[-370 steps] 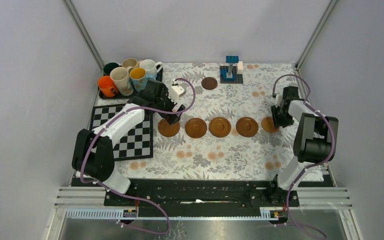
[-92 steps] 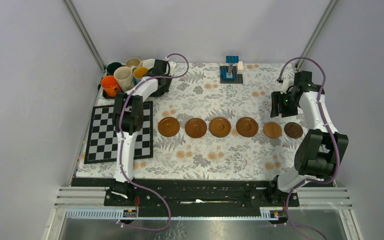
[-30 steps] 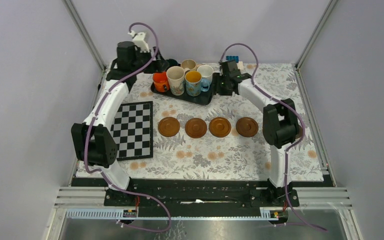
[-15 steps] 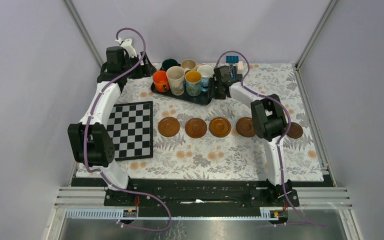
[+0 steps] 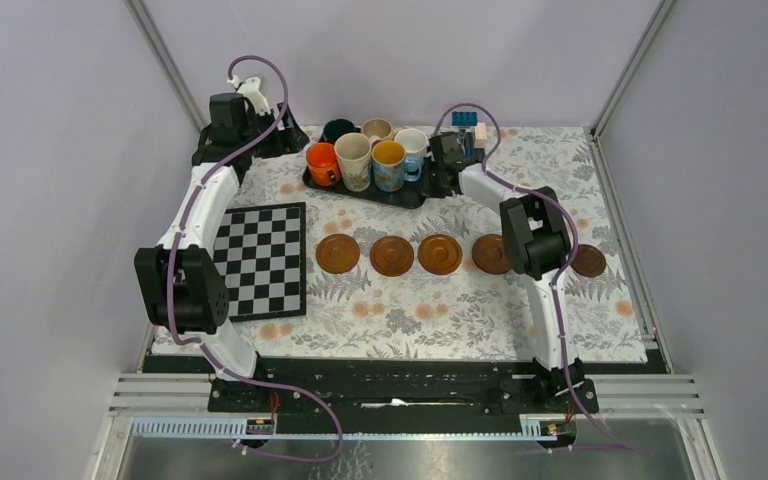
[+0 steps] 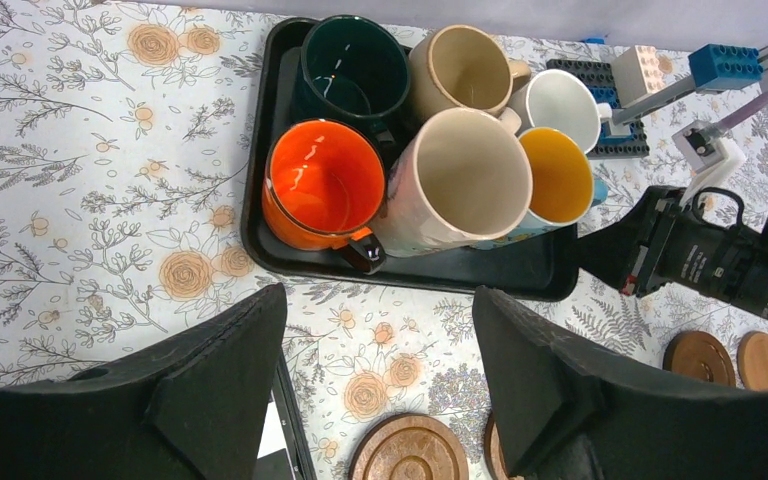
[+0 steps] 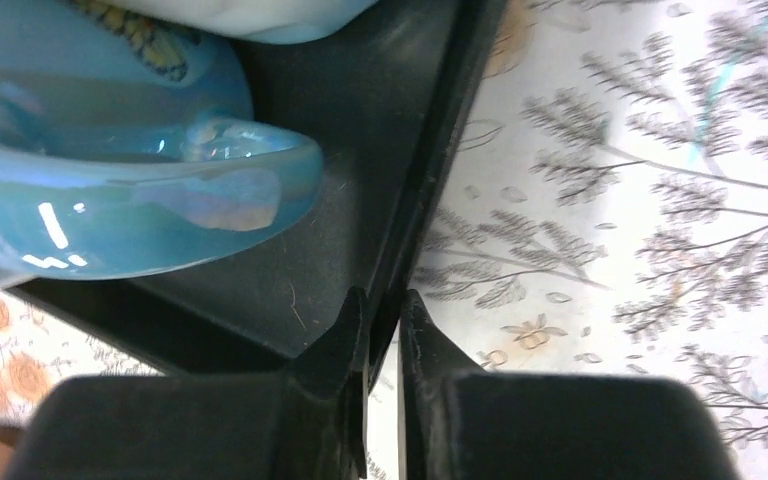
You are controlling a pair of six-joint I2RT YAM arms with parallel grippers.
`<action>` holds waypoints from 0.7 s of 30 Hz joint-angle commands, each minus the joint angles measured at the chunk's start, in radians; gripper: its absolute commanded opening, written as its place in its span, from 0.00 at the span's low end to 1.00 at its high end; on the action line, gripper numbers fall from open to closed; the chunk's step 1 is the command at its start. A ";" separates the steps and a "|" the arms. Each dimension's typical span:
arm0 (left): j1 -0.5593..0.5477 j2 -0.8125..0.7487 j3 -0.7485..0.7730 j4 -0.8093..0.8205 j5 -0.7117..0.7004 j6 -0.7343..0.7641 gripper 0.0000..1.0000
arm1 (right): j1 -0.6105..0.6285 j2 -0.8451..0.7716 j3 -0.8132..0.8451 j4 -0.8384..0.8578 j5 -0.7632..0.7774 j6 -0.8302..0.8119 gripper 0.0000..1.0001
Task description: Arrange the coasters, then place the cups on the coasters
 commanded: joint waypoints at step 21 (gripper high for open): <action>0.005 -0.011 -0.048 0.030 0.034 -0.008 0.78 | -0.159 -0.102 -0.106 -0.166 -0.082 -0.188 0.00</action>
